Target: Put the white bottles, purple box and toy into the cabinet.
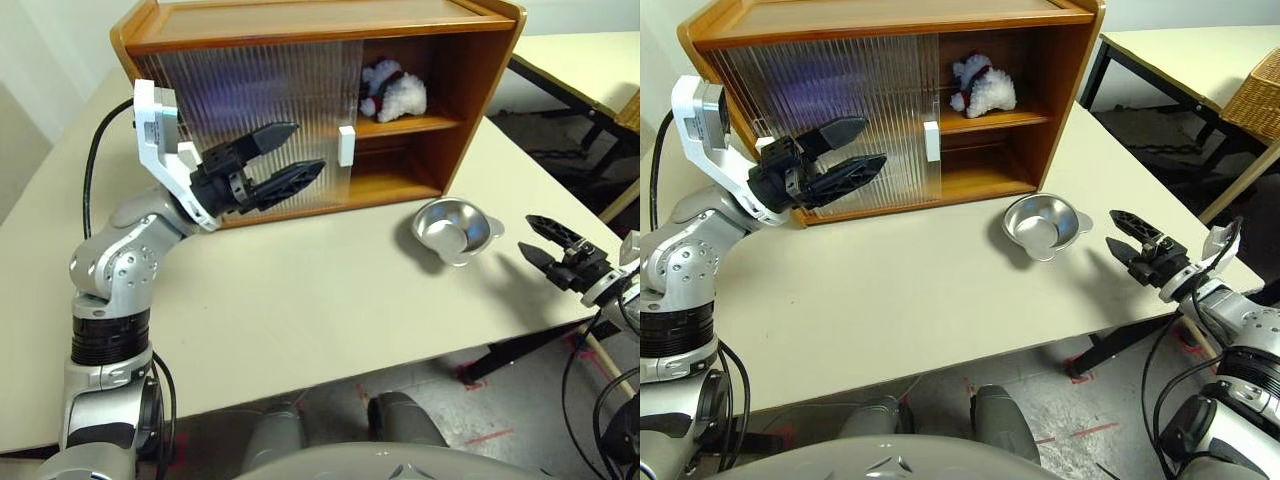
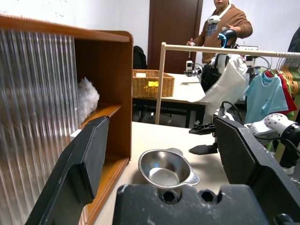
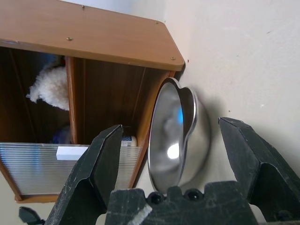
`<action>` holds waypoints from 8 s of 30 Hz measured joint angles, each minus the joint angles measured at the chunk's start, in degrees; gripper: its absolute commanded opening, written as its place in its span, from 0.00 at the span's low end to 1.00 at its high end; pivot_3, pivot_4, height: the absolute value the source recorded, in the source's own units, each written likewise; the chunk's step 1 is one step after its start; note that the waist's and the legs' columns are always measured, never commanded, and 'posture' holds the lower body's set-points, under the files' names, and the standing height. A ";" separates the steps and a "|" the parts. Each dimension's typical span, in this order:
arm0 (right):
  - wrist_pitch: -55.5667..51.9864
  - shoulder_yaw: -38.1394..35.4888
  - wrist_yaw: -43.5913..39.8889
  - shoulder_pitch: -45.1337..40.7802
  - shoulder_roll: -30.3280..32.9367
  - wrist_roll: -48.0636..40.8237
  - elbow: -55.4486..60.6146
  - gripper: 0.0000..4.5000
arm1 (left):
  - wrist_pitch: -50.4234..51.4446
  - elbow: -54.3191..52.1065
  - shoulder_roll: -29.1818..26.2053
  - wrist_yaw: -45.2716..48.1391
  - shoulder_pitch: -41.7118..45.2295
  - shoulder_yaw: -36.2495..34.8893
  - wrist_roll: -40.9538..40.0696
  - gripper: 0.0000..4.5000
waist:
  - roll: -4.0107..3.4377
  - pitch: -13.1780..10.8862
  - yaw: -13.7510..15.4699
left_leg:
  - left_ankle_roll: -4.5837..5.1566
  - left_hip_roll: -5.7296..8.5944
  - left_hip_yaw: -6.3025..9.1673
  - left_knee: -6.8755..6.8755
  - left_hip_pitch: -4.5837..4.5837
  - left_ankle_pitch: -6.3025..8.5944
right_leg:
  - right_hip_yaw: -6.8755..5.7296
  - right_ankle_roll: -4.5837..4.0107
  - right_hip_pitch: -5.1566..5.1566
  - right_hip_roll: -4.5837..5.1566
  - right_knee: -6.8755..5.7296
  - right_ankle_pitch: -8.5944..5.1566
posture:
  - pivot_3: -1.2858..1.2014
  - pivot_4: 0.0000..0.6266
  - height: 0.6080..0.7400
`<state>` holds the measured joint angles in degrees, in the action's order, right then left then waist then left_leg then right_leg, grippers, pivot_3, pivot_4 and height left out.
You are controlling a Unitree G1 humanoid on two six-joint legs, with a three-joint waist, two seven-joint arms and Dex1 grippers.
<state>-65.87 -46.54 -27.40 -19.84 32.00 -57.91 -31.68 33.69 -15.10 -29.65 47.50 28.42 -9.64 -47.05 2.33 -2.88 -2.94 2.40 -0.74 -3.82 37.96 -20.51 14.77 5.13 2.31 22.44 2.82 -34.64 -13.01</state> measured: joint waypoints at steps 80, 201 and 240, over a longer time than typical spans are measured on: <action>5.07 2.83 -2.91 -6.90 -0.53 2.03 -9.91 0.00 | 0.70 -2.02 -1.36 -2.23 -1.69 -1.61 -0.31 1.00 | 0.13 -0.72 1.70 | 0.17 -0.06 0.08 -0.06 -0.24 0.41 | -0.13 0.03 0.07 0.03 0.31 -0.26 | 0.56 0.04 1.00; 55.59 -1.51 6.81 -31.80 -22.24 7.24 -29.08 1.00 | -0.38 -3.02 -4.14 -4.49 -0.62 -2.62 -1.85 1.00 | 0.07 -0.27 5.32 | -0.03 -0.05 0.14 0.13 -0.87 0.38 | -0.25 -0.55 1.08 0.04 -0.79 -0.03 | 0.58 0.00 1.00; 51.86 55.92 -4.06 -7.49 -21.74 41.29 34.89 0.01 | -2.27 -0.02 -3.06 -1.80 -0.19 -2.38 0.06 1.00 | -0.14 0.36 3.79 | -0.01 -0.06 0.13 0.91 -0.77 0.36 | -0.16 -0.44 1.03 -0.03 -1.24 -0.22 | 0.59 0.00 1.00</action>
<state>-14.01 9.38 -31.47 -27.33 10.26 -16.62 3.22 31.41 -15.11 -32.71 45.70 28.23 -12.01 -46.99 2.19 -2.52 0.85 2.39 -0.81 -3.69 38.86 -21.28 15.13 4.97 1.88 23.47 2.79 -35.88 -13.24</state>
